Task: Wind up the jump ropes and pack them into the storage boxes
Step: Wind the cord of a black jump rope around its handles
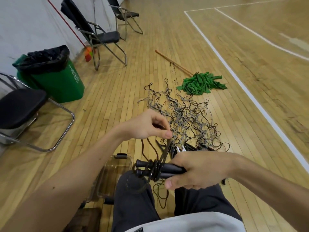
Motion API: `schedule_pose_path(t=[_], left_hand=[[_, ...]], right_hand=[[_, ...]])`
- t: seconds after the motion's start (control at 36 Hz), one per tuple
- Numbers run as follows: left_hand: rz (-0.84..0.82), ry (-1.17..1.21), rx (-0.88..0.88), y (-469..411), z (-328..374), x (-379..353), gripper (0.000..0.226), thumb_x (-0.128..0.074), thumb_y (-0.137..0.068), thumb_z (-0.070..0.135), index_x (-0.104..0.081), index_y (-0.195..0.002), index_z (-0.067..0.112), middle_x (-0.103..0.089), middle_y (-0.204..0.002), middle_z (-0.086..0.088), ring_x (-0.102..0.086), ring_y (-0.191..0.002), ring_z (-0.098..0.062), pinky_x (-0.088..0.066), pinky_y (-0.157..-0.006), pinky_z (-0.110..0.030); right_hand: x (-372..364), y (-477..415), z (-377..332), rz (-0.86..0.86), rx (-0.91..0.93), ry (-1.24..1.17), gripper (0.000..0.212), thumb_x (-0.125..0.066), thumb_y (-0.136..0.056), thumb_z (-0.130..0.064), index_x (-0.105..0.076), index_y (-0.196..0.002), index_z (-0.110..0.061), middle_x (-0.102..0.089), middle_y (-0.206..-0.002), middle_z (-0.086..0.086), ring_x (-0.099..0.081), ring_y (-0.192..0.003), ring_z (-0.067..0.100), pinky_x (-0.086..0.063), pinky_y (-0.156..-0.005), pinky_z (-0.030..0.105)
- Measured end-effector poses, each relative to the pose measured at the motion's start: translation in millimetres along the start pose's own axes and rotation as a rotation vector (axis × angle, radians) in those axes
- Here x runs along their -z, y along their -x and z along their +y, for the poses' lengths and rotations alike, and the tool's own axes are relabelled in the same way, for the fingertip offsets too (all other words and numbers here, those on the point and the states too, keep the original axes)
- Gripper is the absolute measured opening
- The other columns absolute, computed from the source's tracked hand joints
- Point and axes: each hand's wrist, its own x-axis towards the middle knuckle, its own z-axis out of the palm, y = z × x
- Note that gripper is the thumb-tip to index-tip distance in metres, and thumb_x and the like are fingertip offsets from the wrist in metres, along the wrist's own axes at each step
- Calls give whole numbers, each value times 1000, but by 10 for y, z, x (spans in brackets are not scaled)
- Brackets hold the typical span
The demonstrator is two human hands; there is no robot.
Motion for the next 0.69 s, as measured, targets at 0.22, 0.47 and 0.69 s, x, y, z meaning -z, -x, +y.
schedule_pose_path(t=[0.22, 0.47, 0.69], left_hand=[[113, 226, 149, 25, -468, -223, 13, -64, -95, 28, -67, -104, 19, -67, -97, 5, -60, -87, -15, -51, -73, -17], [133, 291, 224, 131, -434, -396, 52, -53, -95, 48, -59, -92, -3, -45, -61, 5, -32, -49, -8, -27, -45, -19], [186, 257, 226, 250, -463, -410, 45, -49, -101, 45, -68, -82, 9, -53, -58, 4, -40, -50, -12, -35, -48, -22]], right_hand=[[116, 23, 24, 190, 96, -338, 12, -60, -99, -9, -51, -95, -3, -39, -56, -6, -35, -43, 8, -32, -41, 18], [215, -175, 218, 411, 84, -587, 10, -56, -99, -2, -59, -91, -7, -37, -56, -3, -31, -44, 11, -29, -41, 21], [283, -255, 406, 542, 1, -653, 24, -63, -96, -5, -54, -114, 7, -43, -60, 1, -38, -47, 13, -33, -40, 19]])
